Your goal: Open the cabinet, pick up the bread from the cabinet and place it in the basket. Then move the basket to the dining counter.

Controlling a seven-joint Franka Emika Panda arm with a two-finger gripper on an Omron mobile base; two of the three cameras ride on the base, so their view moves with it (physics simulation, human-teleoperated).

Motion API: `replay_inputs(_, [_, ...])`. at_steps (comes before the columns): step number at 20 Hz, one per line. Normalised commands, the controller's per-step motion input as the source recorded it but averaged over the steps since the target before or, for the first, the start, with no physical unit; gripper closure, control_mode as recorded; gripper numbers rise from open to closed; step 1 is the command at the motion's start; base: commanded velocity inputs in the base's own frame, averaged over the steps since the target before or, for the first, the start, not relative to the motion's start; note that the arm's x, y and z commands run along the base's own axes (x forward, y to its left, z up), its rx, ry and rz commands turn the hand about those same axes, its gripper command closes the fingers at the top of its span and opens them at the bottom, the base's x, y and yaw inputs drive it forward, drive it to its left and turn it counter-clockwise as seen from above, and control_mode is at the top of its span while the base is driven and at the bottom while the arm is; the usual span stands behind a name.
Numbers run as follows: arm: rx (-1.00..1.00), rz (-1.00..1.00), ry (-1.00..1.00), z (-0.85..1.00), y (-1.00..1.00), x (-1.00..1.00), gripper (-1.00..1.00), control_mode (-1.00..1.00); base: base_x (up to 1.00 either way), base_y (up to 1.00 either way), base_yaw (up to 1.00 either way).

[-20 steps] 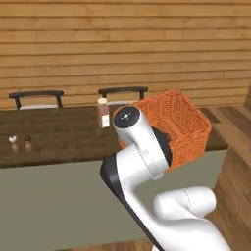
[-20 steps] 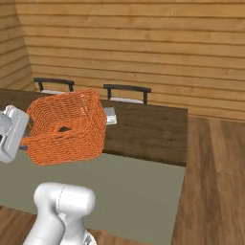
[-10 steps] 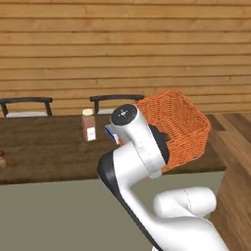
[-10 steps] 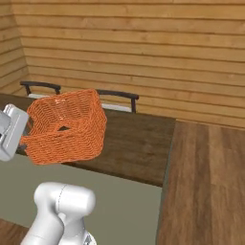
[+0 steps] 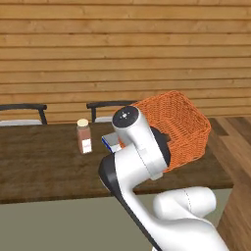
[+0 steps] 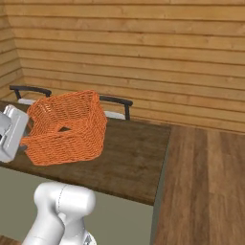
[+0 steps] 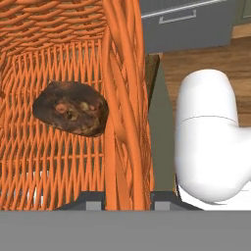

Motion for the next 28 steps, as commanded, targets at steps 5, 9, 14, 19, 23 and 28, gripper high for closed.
replay_inputs(5, [0.03,0.03,0.0,-0.04,-0.13,0.39,1.0,-1.0,0.5,-0.14,0.03])
replay_inputs(9, [0.11,0.16,0.0,-0.22,-0.63,1.0,1.0,-1.0,0.0,0.0,0.0])
replay_inputs(14, [0.19,0.3,-0.02,-0.44,-0.99,1.0,1.0,-1.0,0.0,0.0,0.0])
replay_inputs(19, [0.15,0.38,0.01,-0.49,-0.96,1.0,1.0,-1.0,0.0,0.0,0.0])
replay_inputs(23, [0.06,0.31,0.02,-0.22,-0.7,0.89,1.0,-1.0,0.0,0.0,0.0])
replay_inputs(28, [-0.06,0.1,0.15,-0.28,-0.32,0.86,1.0,-1.0,0.0,0.0,0.0])
